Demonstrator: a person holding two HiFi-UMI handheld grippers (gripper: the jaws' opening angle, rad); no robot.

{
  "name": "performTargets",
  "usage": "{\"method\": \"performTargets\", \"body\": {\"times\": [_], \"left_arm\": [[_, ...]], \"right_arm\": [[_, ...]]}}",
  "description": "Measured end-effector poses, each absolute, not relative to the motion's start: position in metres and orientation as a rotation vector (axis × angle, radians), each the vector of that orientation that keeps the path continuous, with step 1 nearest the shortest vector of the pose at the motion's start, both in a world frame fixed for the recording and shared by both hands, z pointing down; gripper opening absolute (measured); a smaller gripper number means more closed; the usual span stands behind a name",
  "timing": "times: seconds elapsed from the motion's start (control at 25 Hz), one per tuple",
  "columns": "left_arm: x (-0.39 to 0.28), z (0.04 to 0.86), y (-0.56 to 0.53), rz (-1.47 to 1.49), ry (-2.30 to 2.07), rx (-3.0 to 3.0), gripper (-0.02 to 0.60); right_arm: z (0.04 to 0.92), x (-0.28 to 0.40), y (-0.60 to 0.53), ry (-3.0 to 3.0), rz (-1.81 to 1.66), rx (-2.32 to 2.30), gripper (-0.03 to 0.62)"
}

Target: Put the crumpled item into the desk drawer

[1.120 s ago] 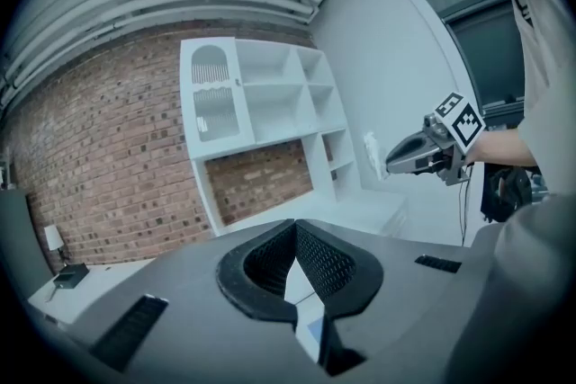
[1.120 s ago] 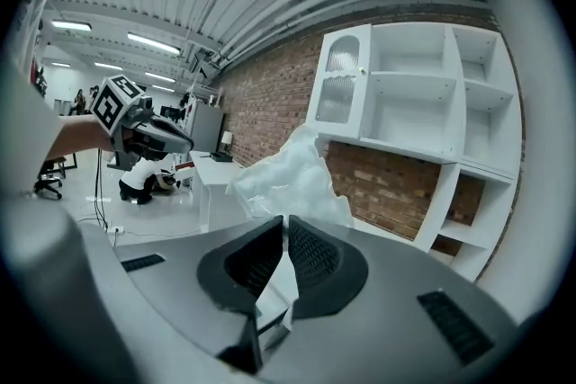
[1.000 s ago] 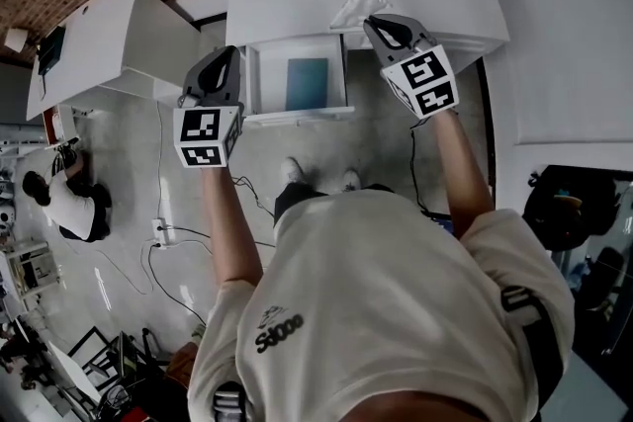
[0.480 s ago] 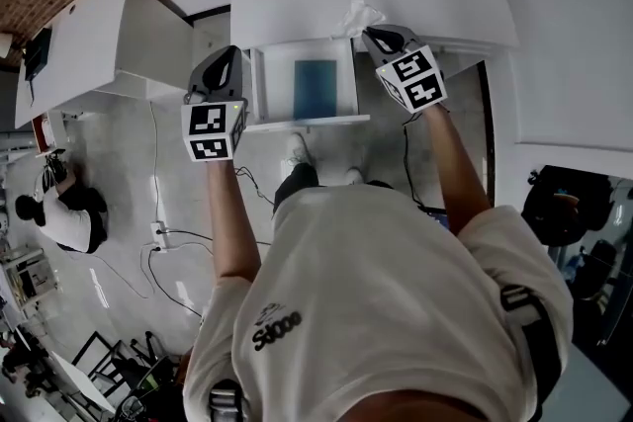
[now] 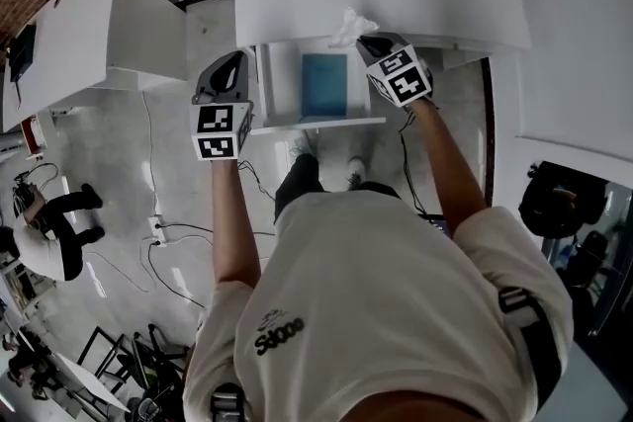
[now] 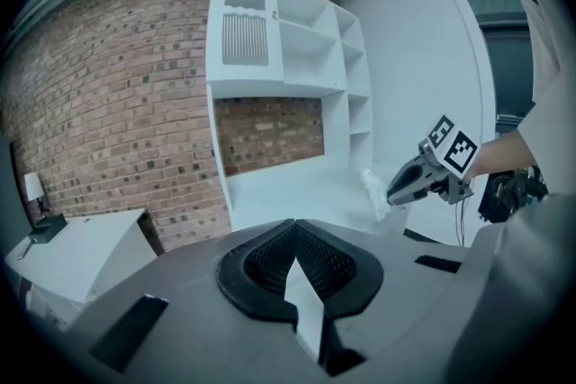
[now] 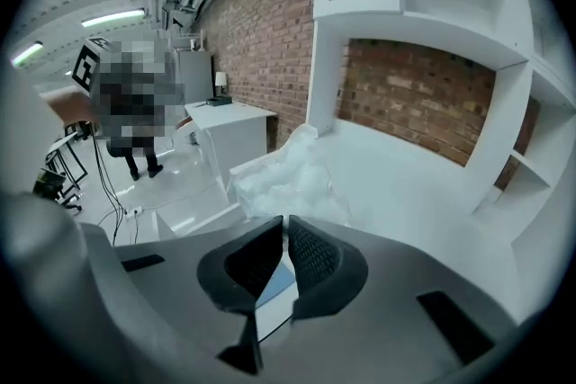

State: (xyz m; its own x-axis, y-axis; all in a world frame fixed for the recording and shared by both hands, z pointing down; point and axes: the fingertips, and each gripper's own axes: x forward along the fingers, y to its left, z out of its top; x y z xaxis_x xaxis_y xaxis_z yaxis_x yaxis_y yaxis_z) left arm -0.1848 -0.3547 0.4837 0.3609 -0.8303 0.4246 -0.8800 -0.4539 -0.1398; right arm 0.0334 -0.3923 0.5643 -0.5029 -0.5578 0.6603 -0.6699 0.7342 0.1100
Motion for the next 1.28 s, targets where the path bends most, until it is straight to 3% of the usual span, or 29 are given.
{"method": "performTargets", "body": {"times": [0.8,1.28], "left_arm": [[-0.213,0.595,-0.395,0.769,-1.455,2.355,0.018],[-0.221,0.633,-0.4,0.797,-1.461,2.283,0.018]], "right_arm": [[0.728,-0.013,-0.397,-2.044,0.388,0.723,0.02],[0.813,0.001,-0.407,-1.907,0.444,0.701,0.021]]}}
